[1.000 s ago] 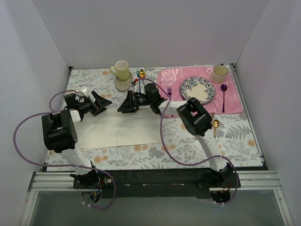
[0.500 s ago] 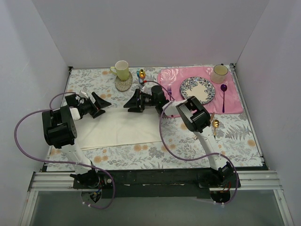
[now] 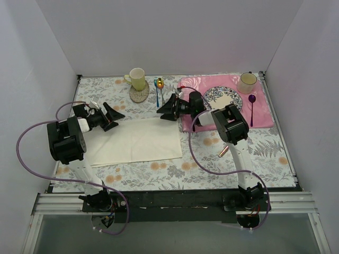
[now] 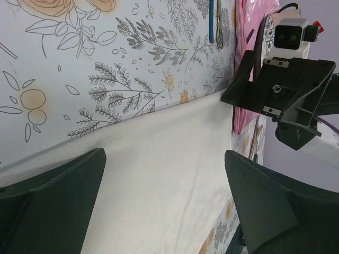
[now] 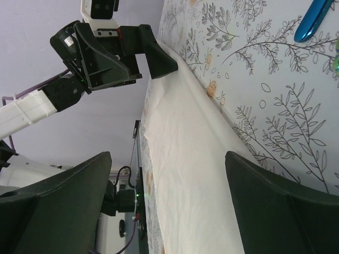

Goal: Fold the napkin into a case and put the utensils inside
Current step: Smooth out the rectangle-folded napkin at the center of the board.

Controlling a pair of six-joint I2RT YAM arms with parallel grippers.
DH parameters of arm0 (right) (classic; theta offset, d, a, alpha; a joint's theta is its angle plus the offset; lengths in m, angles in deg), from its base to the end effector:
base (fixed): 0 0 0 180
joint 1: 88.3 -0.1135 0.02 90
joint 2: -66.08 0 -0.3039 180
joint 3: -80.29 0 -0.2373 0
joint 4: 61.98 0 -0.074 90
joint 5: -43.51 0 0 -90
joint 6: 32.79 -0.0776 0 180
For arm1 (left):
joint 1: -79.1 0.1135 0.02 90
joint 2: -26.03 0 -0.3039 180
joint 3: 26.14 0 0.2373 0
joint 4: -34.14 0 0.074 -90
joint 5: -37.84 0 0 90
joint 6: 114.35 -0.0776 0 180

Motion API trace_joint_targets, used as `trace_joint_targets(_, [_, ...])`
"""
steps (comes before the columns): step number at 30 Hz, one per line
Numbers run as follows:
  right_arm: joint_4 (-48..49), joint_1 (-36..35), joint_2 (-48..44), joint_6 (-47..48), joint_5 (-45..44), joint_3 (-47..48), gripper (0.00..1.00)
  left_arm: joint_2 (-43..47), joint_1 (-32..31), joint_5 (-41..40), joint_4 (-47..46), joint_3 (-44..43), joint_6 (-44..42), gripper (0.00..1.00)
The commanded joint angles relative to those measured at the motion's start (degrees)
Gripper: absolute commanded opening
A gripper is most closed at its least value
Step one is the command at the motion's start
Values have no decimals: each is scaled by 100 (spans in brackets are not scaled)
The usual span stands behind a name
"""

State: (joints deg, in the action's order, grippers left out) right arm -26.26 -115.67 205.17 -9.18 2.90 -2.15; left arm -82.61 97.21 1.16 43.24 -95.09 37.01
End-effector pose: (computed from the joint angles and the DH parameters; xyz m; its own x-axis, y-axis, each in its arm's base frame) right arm 0.4624 0.3057 0.1426 -0.9248 0.1929 -0.3280 -0.3061 0.1351 0.9424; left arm 0.3796 0.0587 0.1594 -0.6205 -0.7545 0.2137 -0.4758 0.1456 -0.8674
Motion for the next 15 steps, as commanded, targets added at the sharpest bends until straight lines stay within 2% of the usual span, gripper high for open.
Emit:
trace_joint_targets(1, [-739, 153, 13, 635, -52, -188, 95, -245, 123, -727, 343, -45, -432, 98])
trace_joint_targets(9, [-1582, 241, -154, 1356, -122, -223, 91, -201, 447, 29, -16, -89, -90, 98])
trace_joint_targets(15, [-1916, 241, -154, 1638, -184, -135, 91, -149, 781, 65, -404, -63, 174, 98])
